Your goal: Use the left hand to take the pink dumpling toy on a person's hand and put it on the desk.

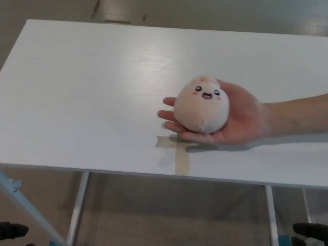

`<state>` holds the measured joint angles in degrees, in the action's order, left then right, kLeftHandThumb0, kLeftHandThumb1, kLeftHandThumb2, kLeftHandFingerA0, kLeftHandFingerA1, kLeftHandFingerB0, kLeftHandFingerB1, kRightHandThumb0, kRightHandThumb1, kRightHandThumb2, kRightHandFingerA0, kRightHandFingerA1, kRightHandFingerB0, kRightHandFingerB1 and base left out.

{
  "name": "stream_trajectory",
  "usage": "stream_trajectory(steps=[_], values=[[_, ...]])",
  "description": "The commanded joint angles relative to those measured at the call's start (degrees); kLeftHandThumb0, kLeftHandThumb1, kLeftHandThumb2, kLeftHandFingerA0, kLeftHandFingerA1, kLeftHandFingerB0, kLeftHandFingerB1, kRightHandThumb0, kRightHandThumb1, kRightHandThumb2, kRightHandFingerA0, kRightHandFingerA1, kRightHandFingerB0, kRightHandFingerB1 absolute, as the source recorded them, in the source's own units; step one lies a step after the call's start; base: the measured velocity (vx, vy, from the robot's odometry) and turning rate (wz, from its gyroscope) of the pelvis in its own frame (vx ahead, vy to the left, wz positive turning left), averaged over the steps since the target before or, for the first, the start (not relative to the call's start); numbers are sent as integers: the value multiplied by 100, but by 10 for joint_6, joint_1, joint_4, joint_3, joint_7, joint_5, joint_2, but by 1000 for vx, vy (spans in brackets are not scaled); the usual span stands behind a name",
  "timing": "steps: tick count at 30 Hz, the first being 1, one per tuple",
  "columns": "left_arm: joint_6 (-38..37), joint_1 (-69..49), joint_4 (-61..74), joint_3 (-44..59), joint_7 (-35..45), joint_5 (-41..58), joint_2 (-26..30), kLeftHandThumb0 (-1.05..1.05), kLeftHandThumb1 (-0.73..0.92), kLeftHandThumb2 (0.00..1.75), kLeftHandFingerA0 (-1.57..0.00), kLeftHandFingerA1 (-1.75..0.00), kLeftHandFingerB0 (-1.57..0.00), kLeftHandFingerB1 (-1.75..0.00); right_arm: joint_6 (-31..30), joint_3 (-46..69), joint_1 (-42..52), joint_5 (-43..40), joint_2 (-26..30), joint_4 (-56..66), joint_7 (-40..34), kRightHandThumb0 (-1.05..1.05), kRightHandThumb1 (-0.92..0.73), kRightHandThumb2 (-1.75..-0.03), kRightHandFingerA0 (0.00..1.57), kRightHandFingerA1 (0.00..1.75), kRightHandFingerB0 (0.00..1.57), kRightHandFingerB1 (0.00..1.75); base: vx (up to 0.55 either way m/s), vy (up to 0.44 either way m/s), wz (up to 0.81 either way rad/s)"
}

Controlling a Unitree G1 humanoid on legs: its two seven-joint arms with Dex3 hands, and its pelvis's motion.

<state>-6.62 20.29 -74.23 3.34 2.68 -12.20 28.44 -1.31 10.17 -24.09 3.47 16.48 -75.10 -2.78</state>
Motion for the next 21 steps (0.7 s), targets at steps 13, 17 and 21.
stream_trajectory(steps=[13, 17, 21], values=[[-58, -57, 24, -3, 34, 13, -16, -38, 66, 60, -72, -45, -55, -40, 8, -11, 51, 4, 6, -7, 8, -22, -69, -61, 63, 44, 56, 43, 0, 0, 0], [-58, -59, 26, -3, 35, 13, -16, -38, 66, 60, -72, -45, -55, -40, 9, -11, 51, 4, 7, -7, 8, -22, -69, -61, 63, 44, 56, 43, 0, 0, 0], [-59, -59, 26, -3, 36, 14, -16, -38, 66, 60, -72, -45, -55, -40, 9, -12, 51, 3, 7, -8, 8, -22, -69, -61, 63, 44, 56, 43, 0, 0, 0]])
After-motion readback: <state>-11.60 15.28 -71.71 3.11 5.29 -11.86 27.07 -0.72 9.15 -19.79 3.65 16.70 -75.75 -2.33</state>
